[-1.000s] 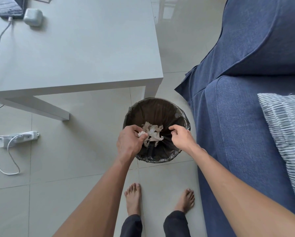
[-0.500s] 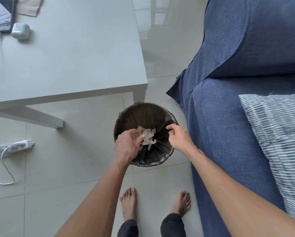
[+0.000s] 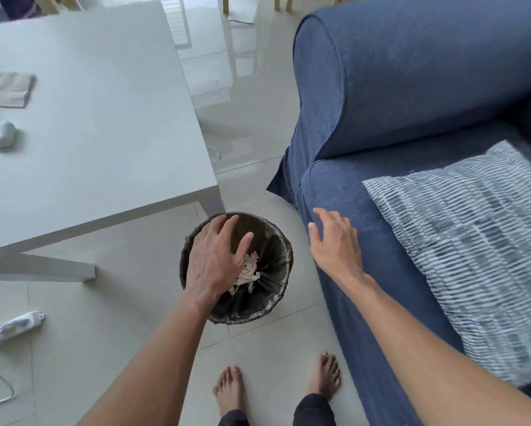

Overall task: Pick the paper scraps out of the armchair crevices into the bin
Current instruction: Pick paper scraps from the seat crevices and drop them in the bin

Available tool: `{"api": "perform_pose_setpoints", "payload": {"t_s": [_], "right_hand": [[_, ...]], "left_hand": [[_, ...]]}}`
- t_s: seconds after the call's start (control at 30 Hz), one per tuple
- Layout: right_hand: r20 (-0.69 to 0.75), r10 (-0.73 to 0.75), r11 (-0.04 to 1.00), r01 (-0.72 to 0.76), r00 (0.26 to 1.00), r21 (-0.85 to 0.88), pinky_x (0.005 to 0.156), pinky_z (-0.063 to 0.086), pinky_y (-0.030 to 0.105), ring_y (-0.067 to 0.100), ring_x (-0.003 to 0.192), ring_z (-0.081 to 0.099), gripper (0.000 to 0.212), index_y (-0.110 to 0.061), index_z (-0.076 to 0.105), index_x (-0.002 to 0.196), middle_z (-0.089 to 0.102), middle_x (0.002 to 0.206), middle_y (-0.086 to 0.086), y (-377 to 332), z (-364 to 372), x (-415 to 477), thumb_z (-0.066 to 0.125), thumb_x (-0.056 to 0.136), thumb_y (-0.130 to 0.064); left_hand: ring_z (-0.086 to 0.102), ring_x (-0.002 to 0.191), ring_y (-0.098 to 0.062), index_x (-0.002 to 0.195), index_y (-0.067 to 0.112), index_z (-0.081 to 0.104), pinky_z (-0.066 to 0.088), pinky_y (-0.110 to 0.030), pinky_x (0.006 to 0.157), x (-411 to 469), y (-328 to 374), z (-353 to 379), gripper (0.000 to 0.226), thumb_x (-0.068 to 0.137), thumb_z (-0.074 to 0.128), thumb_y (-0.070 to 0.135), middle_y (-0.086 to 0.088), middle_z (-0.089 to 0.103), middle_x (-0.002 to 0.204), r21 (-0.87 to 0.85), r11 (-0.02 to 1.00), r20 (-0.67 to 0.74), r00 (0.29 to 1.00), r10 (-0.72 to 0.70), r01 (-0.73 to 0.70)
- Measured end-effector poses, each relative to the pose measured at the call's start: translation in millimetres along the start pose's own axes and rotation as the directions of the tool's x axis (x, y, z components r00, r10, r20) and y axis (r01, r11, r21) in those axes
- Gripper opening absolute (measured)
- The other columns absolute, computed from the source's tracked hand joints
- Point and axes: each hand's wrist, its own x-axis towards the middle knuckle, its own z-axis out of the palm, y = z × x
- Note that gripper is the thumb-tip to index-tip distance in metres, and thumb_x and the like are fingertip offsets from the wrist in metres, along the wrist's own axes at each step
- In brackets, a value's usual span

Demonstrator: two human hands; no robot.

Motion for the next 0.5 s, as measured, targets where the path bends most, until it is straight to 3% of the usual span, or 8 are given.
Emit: {"api": "perform_pose_setpoints", "payload": {"t_s": [0.13,0.3,0.5], "right_hand": [[-0.178,0.038,0.996,-0.023,0.983,0.085,0.104,0.041,0.041,0.028,0.124,0.054,0.04,-0.011,0.055,0.139,0.06,0.134,0.008,22.0,-45.5,7.0,0.048,0.104,-0.027],[-0.324,0.029,0.99,0.017,0.945,0.138,0.105,0.045,0.034,0.021,0.123,0.057,0.036,-0.012,0.057,0.138,0.063,0.133,0.004,49.8,-94.9,8.8,0.047,0.104,-0.023],[-0.525,0.104,0.985,-0.016,0.845,0.171,0.102,0.045,0.036,0.025,0.115,0.06,0.033,-0.009,0.061,0.131,0.068,0.123,0.006,83.8,-135.3,5.4,0.051,0.102,-0.02]], "left_hand": [[0.041,0.139,-0.022,0.145,0.026,0.047,0.027,-0.038,0.118,21.0,39.5,-15.4,0.066,0.098,0.022,0.064,-0.005,0.048,0.149,-0.015,0.99,0.052,0.988,0.142,-0.141],[0.039,0.141,-0.02,0.147,0.024,0.045,0.027,-0.037,0.118,46.8,92.5,-18.1,0.068,0.097,0.021,0.064,-0.004,0.044,0.152,-0.022,0.954,0.086,0.95,0.3,-0.299],[0.038,0.142,-0.019,0.147,0.024,0.045,0.027,-0.036,0.118,77.0,164.4,-5.7,0.074,0.094,0.017,0.067,-0.003,0.044,0.152,-0.062,0.915,0.097,0.91,0.403,-0.398]]}}
